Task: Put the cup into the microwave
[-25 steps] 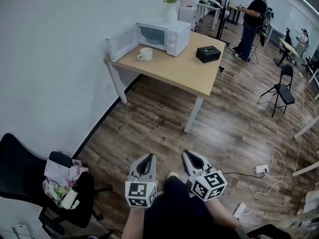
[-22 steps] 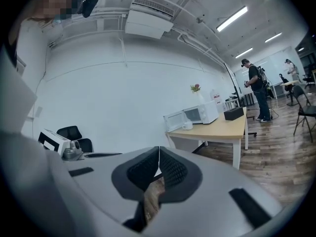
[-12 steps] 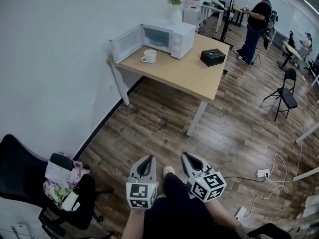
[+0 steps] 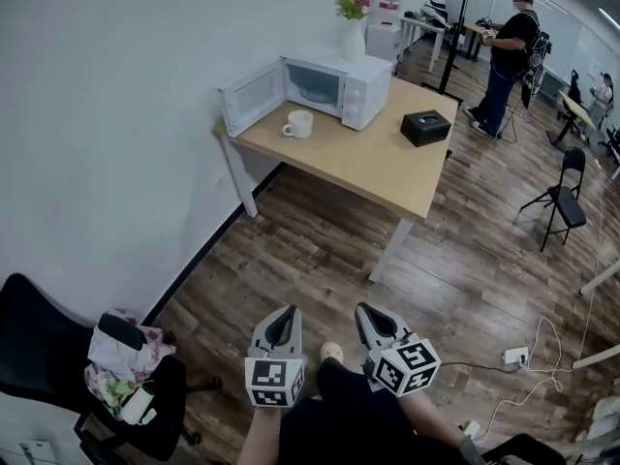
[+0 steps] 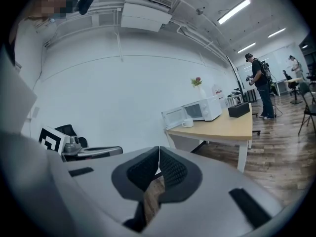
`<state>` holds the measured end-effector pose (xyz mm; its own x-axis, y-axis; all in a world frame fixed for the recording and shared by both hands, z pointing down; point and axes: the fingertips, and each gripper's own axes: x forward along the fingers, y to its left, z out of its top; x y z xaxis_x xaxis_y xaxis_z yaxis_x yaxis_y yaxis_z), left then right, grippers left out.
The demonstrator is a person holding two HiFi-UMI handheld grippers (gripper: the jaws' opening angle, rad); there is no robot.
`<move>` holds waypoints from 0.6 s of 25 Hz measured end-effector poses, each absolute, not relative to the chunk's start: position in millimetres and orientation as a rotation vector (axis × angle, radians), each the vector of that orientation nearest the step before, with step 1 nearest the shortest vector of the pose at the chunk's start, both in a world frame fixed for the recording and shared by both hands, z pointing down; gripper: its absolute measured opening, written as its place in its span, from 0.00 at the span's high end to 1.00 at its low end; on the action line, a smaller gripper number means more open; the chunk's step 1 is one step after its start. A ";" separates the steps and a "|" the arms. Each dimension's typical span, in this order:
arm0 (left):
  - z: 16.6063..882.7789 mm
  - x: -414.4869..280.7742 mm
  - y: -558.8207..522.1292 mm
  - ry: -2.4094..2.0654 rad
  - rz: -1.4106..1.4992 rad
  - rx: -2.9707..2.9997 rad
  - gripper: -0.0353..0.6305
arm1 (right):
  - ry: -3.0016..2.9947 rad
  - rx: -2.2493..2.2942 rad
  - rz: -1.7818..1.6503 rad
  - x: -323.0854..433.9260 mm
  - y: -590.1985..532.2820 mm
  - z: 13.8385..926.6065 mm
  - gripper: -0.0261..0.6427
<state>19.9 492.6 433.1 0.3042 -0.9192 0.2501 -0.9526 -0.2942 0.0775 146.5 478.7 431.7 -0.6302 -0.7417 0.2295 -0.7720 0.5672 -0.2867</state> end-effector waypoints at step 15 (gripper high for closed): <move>447.9 7.7 393.3 -1.688 0.250 2.323 0.94 | -2.674 1.296 0.607 134.2 373.7 446.5 0.97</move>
